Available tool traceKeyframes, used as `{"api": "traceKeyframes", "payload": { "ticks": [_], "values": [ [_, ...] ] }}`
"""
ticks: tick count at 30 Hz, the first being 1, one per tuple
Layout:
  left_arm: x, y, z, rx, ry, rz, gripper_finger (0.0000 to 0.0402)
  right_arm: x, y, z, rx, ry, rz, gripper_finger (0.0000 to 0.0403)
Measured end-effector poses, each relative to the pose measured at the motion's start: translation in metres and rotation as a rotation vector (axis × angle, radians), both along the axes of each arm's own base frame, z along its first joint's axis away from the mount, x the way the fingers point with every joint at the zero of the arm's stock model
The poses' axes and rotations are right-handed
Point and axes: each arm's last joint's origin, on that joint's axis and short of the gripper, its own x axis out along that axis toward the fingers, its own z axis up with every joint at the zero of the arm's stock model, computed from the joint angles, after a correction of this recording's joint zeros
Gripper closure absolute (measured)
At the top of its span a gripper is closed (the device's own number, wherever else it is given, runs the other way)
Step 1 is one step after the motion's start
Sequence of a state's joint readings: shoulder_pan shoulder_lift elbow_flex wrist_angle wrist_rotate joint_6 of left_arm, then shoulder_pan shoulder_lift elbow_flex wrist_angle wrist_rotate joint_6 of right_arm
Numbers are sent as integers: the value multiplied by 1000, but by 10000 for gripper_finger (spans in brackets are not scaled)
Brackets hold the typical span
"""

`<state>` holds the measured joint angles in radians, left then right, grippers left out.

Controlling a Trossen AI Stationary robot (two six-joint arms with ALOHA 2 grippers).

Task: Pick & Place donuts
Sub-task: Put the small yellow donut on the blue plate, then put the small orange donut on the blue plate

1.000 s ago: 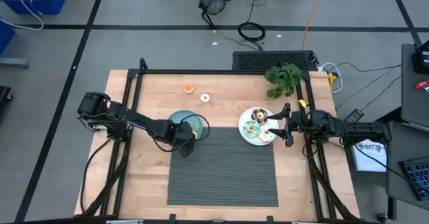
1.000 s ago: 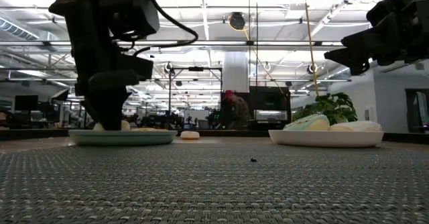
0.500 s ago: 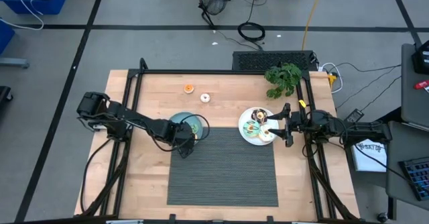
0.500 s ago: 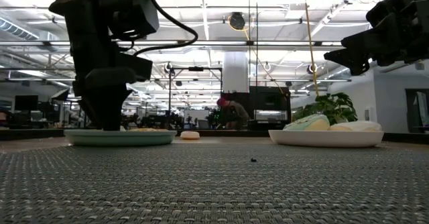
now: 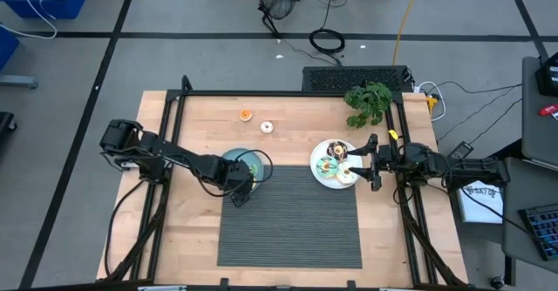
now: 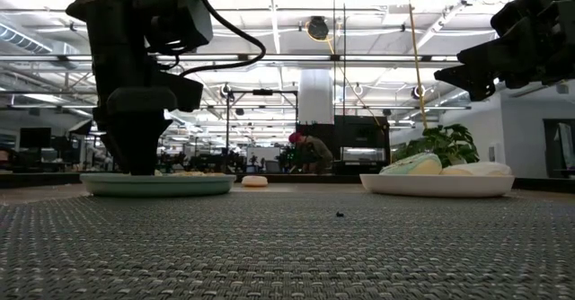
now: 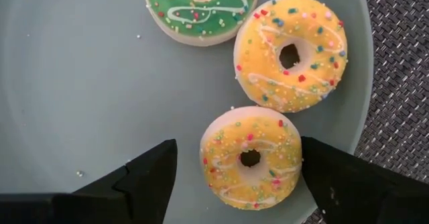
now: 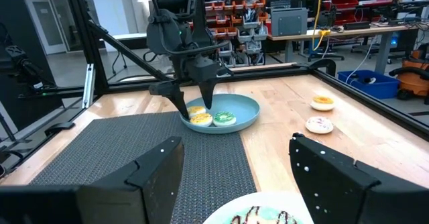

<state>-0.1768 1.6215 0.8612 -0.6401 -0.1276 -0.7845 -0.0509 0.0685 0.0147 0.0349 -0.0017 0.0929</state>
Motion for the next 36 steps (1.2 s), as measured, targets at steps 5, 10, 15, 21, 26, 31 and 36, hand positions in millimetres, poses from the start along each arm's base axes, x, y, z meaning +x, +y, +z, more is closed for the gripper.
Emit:
{"api": "traceKeyframes", "payload": {
  "ticks": [5,10,15,21,26,31,36],
  "values": [
    [0,0,0,0,0,3,88,0,0,0,0,0,0,151],
    [0,0,0,-1,-5,1,91,0,0,0,0,0,0,151],
    [1,0,0,3,-8,-6,96,0,0,0,0,0,0,151],
    [9,-1,10,8,-41,-40,95,0,0,0,0,1,0,151],
    [19,-3,27,21,-66,-82,101,0,0,0,0,0,0,151],
    [28,-3,49,101,-72,-130,95,0,0,0,0,0,0,151],
    [45,-2,79,252,-162,-205,87,0,0,0,0,0,0,151]
  ]
}}
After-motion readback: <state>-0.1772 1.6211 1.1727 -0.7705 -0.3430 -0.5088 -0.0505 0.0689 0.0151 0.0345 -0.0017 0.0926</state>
